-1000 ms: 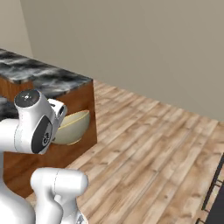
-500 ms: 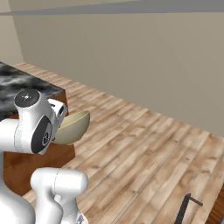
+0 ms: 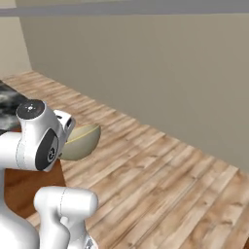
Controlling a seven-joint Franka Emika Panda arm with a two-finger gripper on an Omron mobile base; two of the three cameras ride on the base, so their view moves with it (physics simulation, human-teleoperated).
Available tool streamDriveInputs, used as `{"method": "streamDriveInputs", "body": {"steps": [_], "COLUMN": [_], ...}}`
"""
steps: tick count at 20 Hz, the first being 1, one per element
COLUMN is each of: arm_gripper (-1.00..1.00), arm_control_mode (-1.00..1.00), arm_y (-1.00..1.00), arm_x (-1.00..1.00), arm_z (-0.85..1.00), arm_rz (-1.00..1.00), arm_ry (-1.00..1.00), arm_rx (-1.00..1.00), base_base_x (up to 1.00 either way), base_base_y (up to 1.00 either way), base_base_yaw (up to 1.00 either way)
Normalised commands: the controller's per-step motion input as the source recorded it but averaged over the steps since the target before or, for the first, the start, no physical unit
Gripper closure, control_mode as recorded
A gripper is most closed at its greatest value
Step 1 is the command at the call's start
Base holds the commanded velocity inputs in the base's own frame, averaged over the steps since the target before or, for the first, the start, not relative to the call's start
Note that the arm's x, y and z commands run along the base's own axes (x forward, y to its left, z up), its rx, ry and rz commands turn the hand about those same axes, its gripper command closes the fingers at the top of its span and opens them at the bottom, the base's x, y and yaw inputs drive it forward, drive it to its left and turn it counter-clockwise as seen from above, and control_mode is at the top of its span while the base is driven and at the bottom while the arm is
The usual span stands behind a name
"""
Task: Move the bowls from the cabinet to the plates on the dining table.
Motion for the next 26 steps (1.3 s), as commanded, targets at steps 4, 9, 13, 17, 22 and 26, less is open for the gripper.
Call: {"method": "streamDriveInputs", "body": {"steps": [4, 9, 13, 17, 22, 26], "arm_gripper": [1.00, 1.00, 1.00, 1.00, 1.00, 1.00], "arm_control_mode": [1.00, 1.00, 1.00, 1.00, 1.00, 1.00], "arm_y": [0.00, 0.00, 0.00, 0.00, 0.00, 0.00], "arm_x": [0.00, 0.00, 0.00, 0.00, 0.00, 0.00], "arm_z": [0.00, 0.00, 0.00, 0.00, 0.00, 0.00], "arm_rz": [0.00, 0.00, 0.00, 0.00, 0.00, 0.00], "arm_ry": [0.00, 0.00, 0.00, 0.00, 0.00, 0.00], "arm_rx": [0.00, 0.00, 0.00, 0.00, 0.00, 0.00], "base_base_x": [0.82, 0.78, 0.73, 0.84, 0.88, 0.86], "base_base_y": [-0.35, -0.46, -0.76, -0.68, -0.66, -0.48], "base_base_yaw": [0.38, 0.42, 0.39, 0.38, 0.39, 0.43]}}
